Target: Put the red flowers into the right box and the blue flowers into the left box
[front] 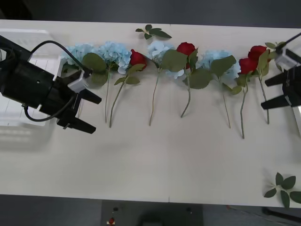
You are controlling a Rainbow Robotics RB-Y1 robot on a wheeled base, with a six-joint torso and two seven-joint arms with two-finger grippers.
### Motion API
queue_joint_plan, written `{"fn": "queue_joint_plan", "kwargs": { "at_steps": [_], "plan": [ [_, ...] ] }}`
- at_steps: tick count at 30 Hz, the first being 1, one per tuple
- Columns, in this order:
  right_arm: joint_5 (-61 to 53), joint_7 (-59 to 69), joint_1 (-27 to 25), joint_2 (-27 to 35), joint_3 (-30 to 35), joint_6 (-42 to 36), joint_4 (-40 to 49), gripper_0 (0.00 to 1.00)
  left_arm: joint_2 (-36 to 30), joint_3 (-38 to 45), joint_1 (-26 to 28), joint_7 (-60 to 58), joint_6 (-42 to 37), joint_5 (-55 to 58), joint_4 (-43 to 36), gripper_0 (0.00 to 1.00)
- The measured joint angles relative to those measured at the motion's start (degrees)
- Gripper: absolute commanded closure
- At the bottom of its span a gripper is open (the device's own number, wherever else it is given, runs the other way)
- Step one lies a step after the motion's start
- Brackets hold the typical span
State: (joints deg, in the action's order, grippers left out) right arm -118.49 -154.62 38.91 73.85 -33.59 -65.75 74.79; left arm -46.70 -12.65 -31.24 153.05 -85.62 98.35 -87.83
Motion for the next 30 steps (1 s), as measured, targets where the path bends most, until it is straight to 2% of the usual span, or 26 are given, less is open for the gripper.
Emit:
{"fn": "queue_joint_plan", "kwargs": {
  "at_steps": [2,6,8,12,16,20,25,30],
  "plan": [
    [-3.66,0.00,-0.04,0.86,1.29,4.82,1.21,0.00,-0.63,0.17,0.00,0.00,3.81,1.35,0.00,0.00],
    [-3.97,1.67,-0.04,3.15,1.58,12.87,3.15,0.00,-5.37,-3.29,0.00,0.00,15.30,3.84,-0.72,0.00],
    [-3.69,11.53,-0.04,3.55,1.45,14.12,3.13,0.00,-8.85,-7.15,-0.01,0.00,20.51,6.42,-1.36,0.00],
    [3.28,40.60,-0.02,3.58,1.43,14.45,3.13,0.00,-15.46,-15.98,-0.01,-0.02,30.30,11.73,-1.70,0.00],
    [13.34,51.45,0.86,3.34,0.41,13.58,3.12,0.00,-18.46,-20.08,-0.01,-5.41,35.78,12.07,0.64,0.00],
    [21.78,58.82,4.97,1.52,-5.50,14.03,2.29,0.00,-17.78,-18.65,0.00,-17.40,40.30,12.07,5.27,0.00],
    [27.70,72.42,14.05,-3.39,-18.45,16.35,-2.56,0.00,-16.23,-17.51,0.00,-19.31,48.95,9.82,6.38,0.00],
    [31.70,74.38,21.04,-10.79,-28.09,18.29,-12.03,0.00,-14.34,-17.62,0.00,-40.00,53.96,4.64,6.32,0.00]
  ]
}}
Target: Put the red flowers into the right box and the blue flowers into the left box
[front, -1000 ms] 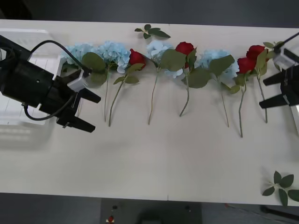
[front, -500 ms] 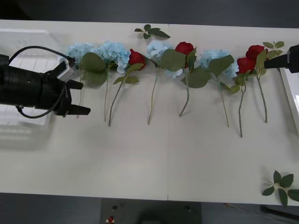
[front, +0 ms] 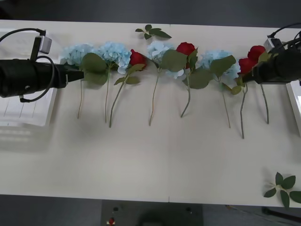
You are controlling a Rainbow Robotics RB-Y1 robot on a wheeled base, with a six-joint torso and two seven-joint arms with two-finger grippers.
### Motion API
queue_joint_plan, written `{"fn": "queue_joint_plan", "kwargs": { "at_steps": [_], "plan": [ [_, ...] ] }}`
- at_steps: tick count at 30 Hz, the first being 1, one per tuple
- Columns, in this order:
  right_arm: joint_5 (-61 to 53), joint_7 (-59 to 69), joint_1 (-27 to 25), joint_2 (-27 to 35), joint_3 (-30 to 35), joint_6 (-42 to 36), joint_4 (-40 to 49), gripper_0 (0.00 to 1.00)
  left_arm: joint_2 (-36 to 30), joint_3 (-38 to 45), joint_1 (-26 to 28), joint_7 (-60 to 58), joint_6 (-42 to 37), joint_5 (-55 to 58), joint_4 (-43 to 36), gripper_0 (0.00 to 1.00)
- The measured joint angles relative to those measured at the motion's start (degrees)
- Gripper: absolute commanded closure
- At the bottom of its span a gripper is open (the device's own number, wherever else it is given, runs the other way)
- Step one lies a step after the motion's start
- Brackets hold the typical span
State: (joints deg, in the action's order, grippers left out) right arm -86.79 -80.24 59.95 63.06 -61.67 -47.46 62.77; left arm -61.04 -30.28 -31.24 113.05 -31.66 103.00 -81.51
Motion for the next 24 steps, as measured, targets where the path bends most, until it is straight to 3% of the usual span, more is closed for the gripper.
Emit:
{"fn": "queue_joint_plan", "kwargs": {
  "at_steps": [4,13,19,24],
  "plan": [
    [1.74,1.49,1.03,-4.45,-1.53,2.18,-5.58,0.00,0.15,-1.91,0.00,-13.95,1.87,-0.65,-0.03,0.00],
    [3.54,1.50,1.01,-6.89,-4.68,6.64,-12.36,0.00,0.16,-4.12,-0.92,-27.36,2.63,-15.91,0.93,0.00],
    [7.97,1.51,1.01,-9.01,-7.21,8.12,-18.82,0.00,0.46,-13.16,-11.08,-29.93,2.63,-22.08,9.46,0.00],
    [9.67,1.51,0.99,-14.10,-6.03,9.42,-25.66,0.00,6.66,-14.66,-16.87,-31.03,2.63,-27.80,18.07,0.00]
  ]
}}
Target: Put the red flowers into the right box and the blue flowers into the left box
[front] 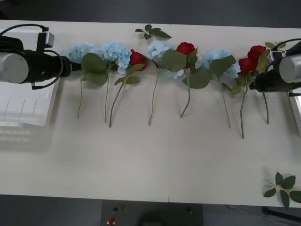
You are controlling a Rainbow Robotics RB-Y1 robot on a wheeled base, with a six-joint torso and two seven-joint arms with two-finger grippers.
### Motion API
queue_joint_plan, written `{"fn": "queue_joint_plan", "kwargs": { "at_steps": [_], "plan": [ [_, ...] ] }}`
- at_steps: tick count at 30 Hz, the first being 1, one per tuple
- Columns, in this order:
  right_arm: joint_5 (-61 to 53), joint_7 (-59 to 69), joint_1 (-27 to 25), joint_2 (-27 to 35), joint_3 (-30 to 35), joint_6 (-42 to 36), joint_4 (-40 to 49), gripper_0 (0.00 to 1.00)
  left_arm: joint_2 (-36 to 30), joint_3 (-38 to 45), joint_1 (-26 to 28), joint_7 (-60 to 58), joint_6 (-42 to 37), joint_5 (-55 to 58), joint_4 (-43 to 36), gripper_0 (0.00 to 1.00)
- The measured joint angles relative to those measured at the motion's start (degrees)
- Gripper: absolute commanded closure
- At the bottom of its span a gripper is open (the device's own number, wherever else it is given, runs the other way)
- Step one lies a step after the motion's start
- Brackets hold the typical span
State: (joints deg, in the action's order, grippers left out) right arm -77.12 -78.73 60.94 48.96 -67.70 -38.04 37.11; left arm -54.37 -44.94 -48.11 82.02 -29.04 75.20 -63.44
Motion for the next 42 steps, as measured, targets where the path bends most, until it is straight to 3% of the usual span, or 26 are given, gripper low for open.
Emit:
{"fn": "queue_joint_plan", "kwargs": {
  "at_steps": [5,10,14,16,18,20,22,25,36,37,38,42],
  "plan": [
    [0.49,0.00,0.00,-3.12,0.12,2.95,-2.15,0.00,5.86,3.02,-0.33,-0.82,0.00,-4.66,4.71,0.00],
    [0.77,0.00,0.00,-4.00,0.12,4.44,-2.17,0.17,8.02,-1.12,-2.05,-0.82,-0.01,-8.74,8.36,0.00],
    [0.76,0.00,0.00,-4.00,0.12,4.66,-2.26,0.24,9.04,-6.54,-4.75,-0.82,-0.01,-9.15,11.15,0.00],
    [0.76,0.00,0.00,-4.00,0.12,4.77,-2.62,0.31,9.37,-7.46,-5.30,-0.82,-0.01,-9.21,11.46,0.00],
    [0.76,0.00,0.00,-4.00,0.12,4.84,-3.30,0.44,9.70,-7.26,-5.34,-0.82,-0.01,-9.88,11.45,0.00],
    [0.76,0.00,0.00,-4.00,0.12,4.93,-4.07,0.65,9.97,-6.93,-5.34,-0.82,-0.01,-10.58,11.45,0.00],
    [1.09,0.00,0.00,-4.00,0.12,5.57,-4.61,0.72,10.01,-7.08,-5.34,-0.82,-0.01,-10.71,11.45,0.00],
    [3.48,0.00,-0.02,-4.00,0.12,6.42,-5.03,0.77,10.01,-8.26,-5.39,-0.82,-0.01,-11.51,11.54,0.00],
    [4.33,0.00,-2.64,-4.00,0.12,8.25,-6.51,0.82,10.58,-13.77,-6.86,-0.82,-0.01,-21.10,14.61,0.00],
    [4.33,0.00,-2.83,-4.00,0.12,8.27,-6.51,0.94,10.84,-13.67,-6.86,-0.82,-0.01,-21.07,14.92,0.00],
    [4.33,0.00,-2.87,-4.00,0.12,8.39,-6.51,1.00,11.08,-13.56,-6.86,-0.82,-0.01,-21.07,15.22,0.00],
    [4.33,0.00,-2.87,-4.00,0.12,8.31,-6.50,1.00,11.42,-13.35,-6.86,-0.90,-0.01,-21.07,15.50,0.00]
  ]
}}
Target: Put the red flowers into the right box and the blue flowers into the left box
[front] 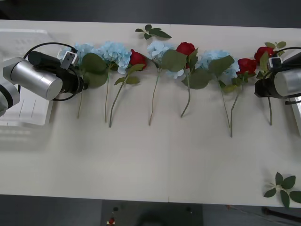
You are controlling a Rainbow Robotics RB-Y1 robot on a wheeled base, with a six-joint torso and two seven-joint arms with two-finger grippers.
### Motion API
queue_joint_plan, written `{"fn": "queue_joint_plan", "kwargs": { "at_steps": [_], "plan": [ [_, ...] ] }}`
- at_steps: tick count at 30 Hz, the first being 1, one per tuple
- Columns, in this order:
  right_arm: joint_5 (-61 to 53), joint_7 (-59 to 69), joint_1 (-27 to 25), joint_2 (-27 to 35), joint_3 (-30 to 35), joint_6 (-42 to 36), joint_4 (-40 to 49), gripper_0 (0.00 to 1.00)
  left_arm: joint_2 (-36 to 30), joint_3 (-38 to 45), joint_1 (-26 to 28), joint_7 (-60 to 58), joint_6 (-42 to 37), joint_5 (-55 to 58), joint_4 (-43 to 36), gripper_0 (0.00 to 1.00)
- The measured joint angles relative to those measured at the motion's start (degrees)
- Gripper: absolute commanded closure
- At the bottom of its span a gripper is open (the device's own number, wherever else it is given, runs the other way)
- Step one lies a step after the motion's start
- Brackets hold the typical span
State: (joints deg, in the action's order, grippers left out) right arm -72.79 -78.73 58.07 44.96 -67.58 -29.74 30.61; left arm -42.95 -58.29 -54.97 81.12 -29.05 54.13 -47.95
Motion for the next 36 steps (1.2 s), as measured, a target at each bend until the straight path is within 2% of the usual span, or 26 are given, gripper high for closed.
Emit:
{"fn": "queue_joint_plan", "kwargs": {
  "at_steps": [8,11,13,14,15,16,20,22,25,28,33,36],
  "plan": [
    [-0.06,0.00,0.02,0.01,0.00,0.00,0.25,1.00,0.00,0.00,0.00,-6.24,0.00,0.93,-0.55,0.00],
    [-1.34,0.00,0.59,0.32,0.06,-2.27,1.33,1.00,0.00,0.00,0.00,-7.09,0.00,0.93,-0.91,0.14],
    [-5.11,0.00,2.18,1.55,0.64,-9.31,3.08,1.00,0.00,0.00,0.00,-7.10,0.00,0.93,-0.93,0.36],
    [-6.75,-0.01,3.17,2.52,1.31,-13.21,4.21,1.00,0.01,0.00,0.00,-7.10,0.00,0.93,-0.93,0.40],
    [-8.14,-0.07,4.40,3.84,2.39,-17.49,5.57,1.00,0.01,0.00,0.00,-7.11,0.01,0.93,-0.93,0.56],
    [-9.23,-0.35,5.81,5.40,3.90,-21.63,6.98,1.00,0.01,0.00,0.00,-7.13,0.01,0.93,-0.94,1.00],
    [-12.98,-4.71,10.58,12.09,11.43,-34.74,11.20,1.00,0.02,0.00,0.00,-8.14,0.02,0.88,-0.95,1.00],
    [-14.76,-8.72,11.88,15.83,15.19,-38.14,13.40,1.00,0.02,0.00,0.00,-8.72,0.02,0.72,-0.96,1.00],
    [-17.67,-12.94,12.35,21.28,18.06,-39.29,16.38,1.00,0.02,0.00,-0.01,-8.72,0.02,0.71,-0.96,1.00],
    [-17.78,-16.28,12.35,24.74,17.08,-40.44,16.51,1.00,0.02,0.00,-0.01,-8.72,0.03,0.70,-0.98,1.00],
    [-10.58,-28.92,11.71,25.89,14.67,-39.85,12.52,1.00,0.03,0.00,-0.01,-8.72,0.03,0.37,-1.00,1.00],
    [-7.36,-30.70,9.51,25.89,15.27,-37.42,10.41,1.00,0.03,0.00,-0.01,-8.72,0.03,0.33,-1.06,1.00]
  ]
}}
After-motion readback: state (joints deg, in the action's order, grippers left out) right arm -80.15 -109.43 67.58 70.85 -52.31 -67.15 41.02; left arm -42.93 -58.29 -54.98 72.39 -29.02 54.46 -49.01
